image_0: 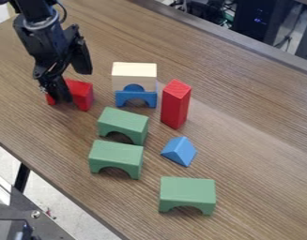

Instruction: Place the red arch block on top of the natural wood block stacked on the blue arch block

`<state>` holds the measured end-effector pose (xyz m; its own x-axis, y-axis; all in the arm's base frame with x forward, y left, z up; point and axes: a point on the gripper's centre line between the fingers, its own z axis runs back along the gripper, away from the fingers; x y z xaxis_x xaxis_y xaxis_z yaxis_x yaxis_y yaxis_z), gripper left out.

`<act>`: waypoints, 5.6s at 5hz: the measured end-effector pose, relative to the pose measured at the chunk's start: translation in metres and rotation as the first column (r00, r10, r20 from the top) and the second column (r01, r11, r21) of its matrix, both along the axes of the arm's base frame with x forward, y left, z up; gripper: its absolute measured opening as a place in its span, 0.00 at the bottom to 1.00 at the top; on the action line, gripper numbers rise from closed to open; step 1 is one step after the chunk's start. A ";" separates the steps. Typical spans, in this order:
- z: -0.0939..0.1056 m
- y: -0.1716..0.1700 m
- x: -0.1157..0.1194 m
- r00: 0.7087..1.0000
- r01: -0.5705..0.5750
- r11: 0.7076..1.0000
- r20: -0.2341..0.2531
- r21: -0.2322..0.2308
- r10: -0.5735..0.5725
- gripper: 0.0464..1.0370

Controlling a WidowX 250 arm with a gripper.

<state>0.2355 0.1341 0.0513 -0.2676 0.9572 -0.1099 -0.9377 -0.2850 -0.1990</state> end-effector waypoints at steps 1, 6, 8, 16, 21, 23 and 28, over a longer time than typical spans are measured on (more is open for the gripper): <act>-0.008 0.004 0.001 1.000 -0.013 1.000 -0.006 0.010 0.014 0.96; 0.061 -0.028 0.023 0.997 -0.064 0.995 0.047 -0.079 0.067 0.52; 0.101 -0.044 0.023 0.996 -0.071 0.997 0.051 -0.043 0.073 0.52; 0.071 -0.071 0.056 0.962 -0.258 0.963 0.065 -0.083 0.264 0.52; 0.062 -0.068 0.054 0.936 -0.337 0.938 0.074 -0.084 0.343 0.52; 0.058 -0.069 0.056 0.936 -0.339 0.938 0.070 -0.074 0.344 0.52; 0.055 -0.071 0.057 0.932 -0.352 0.933 0.069 -0.074 0.357 0.52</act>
<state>0.2923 0.0635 0.1060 -0.5762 0.7929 -0.1980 -0.7554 -0.6092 -0.2413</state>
